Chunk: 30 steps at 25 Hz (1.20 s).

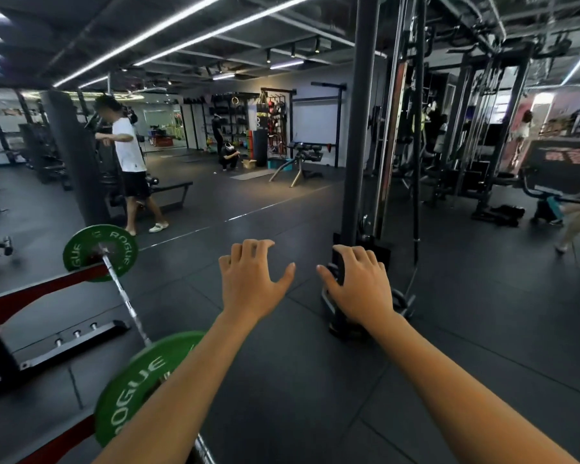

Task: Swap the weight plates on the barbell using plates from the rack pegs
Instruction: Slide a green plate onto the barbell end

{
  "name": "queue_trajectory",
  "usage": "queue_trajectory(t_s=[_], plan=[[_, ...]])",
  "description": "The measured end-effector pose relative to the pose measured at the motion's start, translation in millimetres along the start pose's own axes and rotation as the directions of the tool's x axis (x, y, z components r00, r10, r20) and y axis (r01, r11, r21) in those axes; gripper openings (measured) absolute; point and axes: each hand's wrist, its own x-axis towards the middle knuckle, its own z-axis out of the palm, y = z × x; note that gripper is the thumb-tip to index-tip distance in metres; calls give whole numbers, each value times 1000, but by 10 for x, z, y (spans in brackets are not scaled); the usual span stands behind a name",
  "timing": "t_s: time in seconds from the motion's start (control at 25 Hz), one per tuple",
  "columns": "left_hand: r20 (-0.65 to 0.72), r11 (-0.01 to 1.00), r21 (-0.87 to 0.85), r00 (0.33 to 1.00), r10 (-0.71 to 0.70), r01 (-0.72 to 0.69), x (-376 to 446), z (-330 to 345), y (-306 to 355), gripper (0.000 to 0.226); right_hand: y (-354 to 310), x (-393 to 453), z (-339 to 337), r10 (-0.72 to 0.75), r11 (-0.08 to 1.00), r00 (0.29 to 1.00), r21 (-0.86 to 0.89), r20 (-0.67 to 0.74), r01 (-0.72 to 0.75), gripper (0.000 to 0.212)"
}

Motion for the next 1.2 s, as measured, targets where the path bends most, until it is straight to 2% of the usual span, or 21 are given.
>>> queue_trajectory(t_s=[0.2,0.32,0.56,0.8,0.96,1.2], plan=[[23,997,36,997,-67,66,958,803,-267,62,310,1124,575,-32,999,999,-34,33,33,59],[8,997,37,998,-65,65,1453,1194,-380,61,495,1677,836,-29,999,1000,-34,5,29,59],[34,996,26,996,-83,82,2193,2209,-451,63,1071,2593,1572,-12,1000,999,3,42,12,59],[46,980,106,983,-176,170,3050,3157,-651,62,1504,3816,2465,-103,993,993,67,61,99,60],[-79,951,146,961,-264,273,3631,3465,-1024,61,1529,4671,3066,-188,971,981,157,55,178,59],[-83,874,304,925,-371,378,4225,3951,-1983,63,989,5647,4222,-319,905,945,319,77,280,59]])
